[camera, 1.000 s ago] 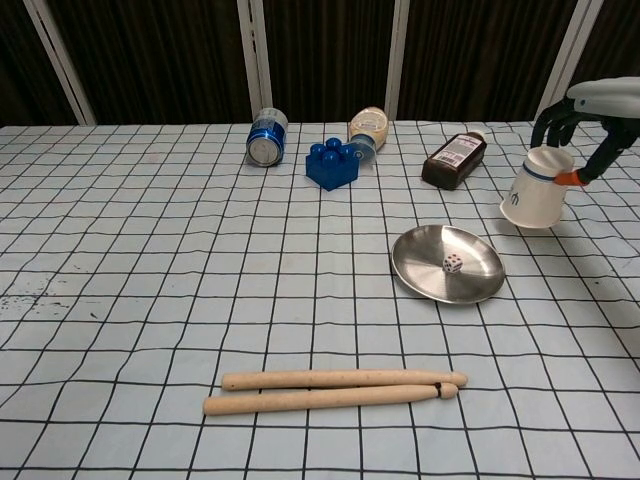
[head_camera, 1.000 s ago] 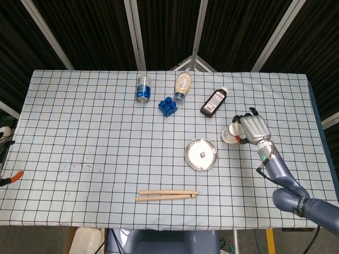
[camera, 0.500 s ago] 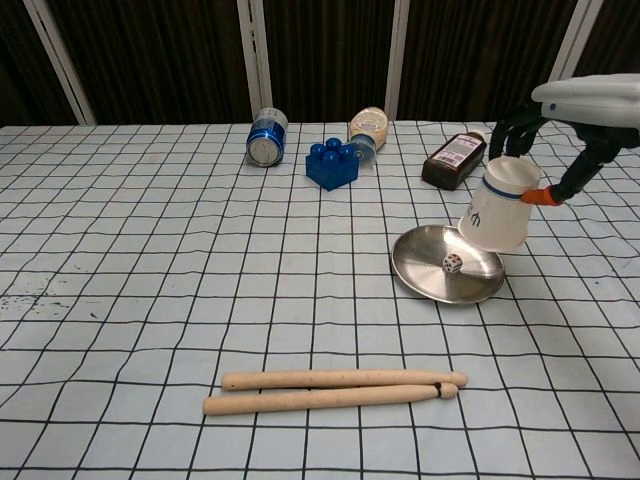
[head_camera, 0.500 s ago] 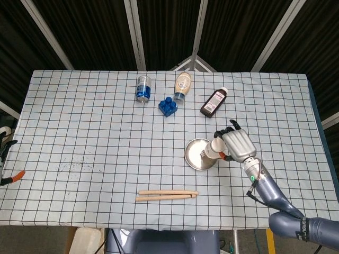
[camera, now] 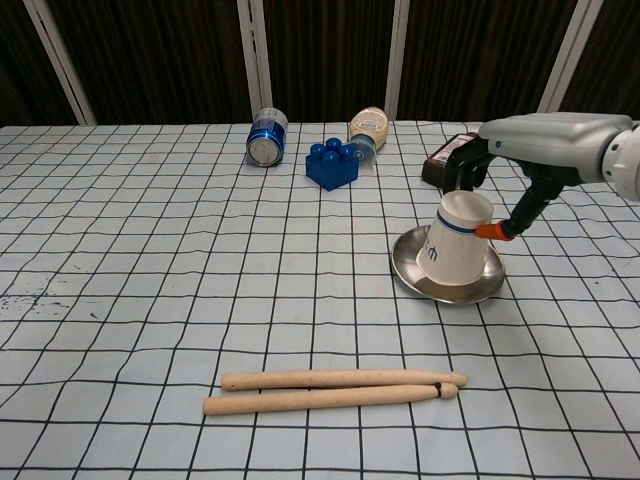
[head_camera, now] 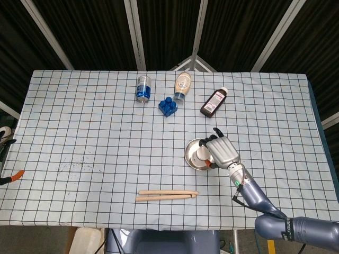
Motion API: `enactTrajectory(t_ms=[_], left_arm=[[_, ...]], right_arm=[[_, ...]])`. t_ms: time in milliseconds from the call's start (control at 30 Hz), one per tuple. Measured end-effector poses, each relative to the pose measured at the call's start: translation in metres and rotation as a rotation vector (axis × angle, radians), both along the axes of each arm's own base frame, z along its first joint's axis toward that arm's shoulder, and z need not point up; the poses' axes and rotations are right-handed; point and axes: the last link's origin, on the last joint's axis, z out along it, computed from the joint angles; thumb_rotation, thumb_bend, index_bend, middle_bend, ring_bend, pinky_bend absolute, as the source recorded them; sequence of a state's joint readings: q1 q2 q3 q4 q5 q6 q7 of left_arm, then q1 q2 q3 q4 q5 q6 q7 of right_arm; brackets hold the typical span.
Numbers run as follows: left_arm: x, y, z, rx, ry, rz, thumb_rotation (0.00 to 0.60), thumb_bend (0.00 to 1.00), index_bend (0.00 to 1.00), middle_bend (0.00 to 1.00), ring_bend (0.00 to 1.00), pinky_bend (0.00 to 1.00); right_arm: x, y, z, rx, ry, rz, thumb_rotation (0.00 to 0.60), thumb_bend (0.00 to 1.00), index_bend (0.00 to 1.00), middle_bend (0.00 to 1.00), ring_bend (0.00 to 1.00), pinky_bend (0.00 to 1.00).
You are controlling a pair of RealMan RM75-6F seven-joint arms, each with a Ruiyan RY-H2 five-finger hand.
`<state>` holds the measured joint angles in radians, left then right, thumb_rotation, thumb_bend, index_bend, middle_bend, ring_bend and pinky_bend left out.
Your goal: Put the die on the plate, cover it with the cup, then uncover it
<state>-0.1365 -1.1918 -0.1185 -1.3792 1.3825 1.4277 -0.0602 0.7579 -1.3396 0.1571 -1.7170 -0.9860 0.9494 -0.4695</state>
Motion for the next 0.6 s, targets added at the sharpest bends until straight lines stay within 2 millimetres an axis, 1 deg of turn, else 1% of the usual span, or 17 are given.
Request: enactTrajectory(t_ms=[133,300,600], left_arm=[[0.0,0.0,0.0,0.0,0.002,0.0,0.6,0.22,0.19,0.0,0.0,0.06],[-0.001,0.0,0.001,0.006,0.002,0.006,0.6,0.22,0.19,0.0,0.0,0.06],[-0.001,0.0,0.001,0.006,0.008,0.007,0.6,0.22,0.19,0.0,0.0,0.06]], right_arm=[[-0.003,-0.005,-0.003,0.002,0.005,-0.006,0.6,0.44,0.5,0.44,0.29,0.09],[-0.012,-0.011,-0.007,0.004,0.02,-0.023,0.6,0.44,0.5,0.44,0.29,0.09],[-0.021,-0.014,-0.012,0.016,0.02,-0.029,0.6,0.44,0.51,0.44,0.29,0.09]])
